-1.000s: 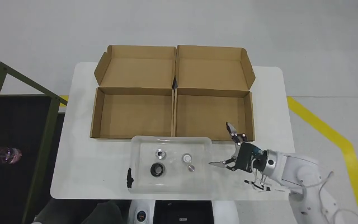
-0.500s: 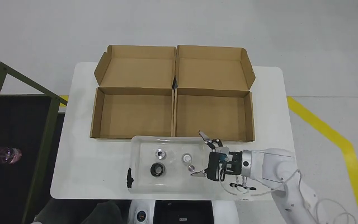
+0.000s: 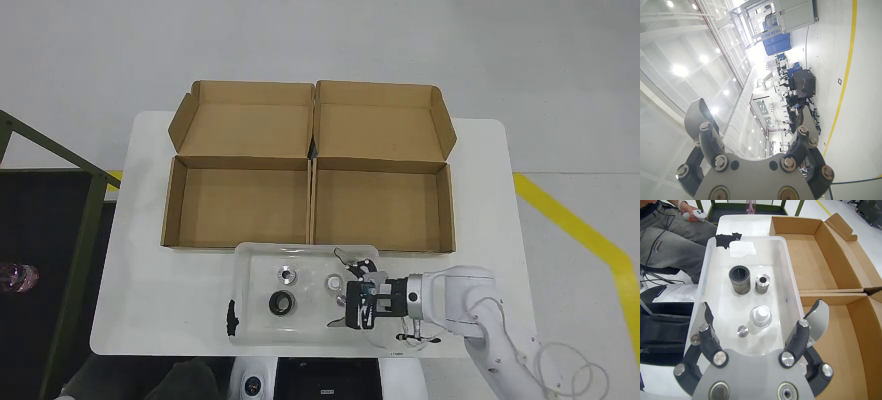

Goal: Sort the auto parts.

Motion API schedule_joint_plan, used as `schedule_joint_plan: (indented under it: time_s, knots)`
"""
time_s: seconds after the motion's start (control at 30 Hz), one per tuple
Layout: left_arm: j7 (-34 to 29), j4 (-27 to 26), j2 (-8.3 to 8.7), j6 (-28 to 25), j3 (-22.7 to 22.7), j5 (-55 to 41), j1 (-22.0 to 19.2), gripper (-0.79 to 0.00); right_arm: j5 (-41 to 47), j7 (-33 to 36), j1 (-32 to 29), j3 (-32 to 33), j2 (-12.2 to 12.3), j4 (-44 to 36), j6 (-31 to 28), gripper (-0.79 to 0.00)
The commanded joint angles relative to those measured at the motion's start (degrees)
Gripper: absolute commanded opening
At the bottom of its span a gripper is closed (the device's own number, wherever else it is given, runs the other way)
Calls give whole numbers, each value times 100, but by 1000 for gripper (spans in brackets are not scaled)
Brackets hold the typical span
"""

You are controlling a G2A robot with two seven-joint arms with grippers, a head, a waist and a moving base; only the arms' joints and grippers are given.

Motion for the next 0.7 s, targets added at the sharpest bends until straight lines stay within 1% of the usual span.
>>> schedule_joint_plan:
  time_s: [0.0,0.1,0.13,0.17,0.2,0.3,0.4,0.43,0.47,0.6,0.67]
  knots:
    - [0,0,0,0,0,0,0,0,3,33,53,-82,-4,82,38,0]
    - [0,0,0,0,0,0,0,0,7,91,148,-195,-8,199,83,-6]
    - [0,0,0,0,0,0,0,0,-4,129,190,-231,-8,247,108,-43]
    - [0,0,0,0,0,0,0,0,3,138,207,-248,-8,269,116,-99]
    - [0,0,0,0,0,0,0,0,7,155,233,-268,-8,299,135,-132]
    - [0,0,0,0,0,0,0,0,19,203,295,-319,-4,368,180,-139]
    - [0,0,0,0,0,0,0,0,17,258,333,-353,4,417,220,-259]
    - [0,0,0,0,0,0,0,0,20,263,341,-362,7,433,233,-326]
    - [0,0,0,0,0,0,0,0,11,284,349,-371,10,445,248,-348]
    - [0,0,0,0,0,0,0,0,-79,405,379,-408,24,488,343,-354]
    - [0,0,0,0,0,0,0,0,-90,415,391,-428,28,519,382,-406]
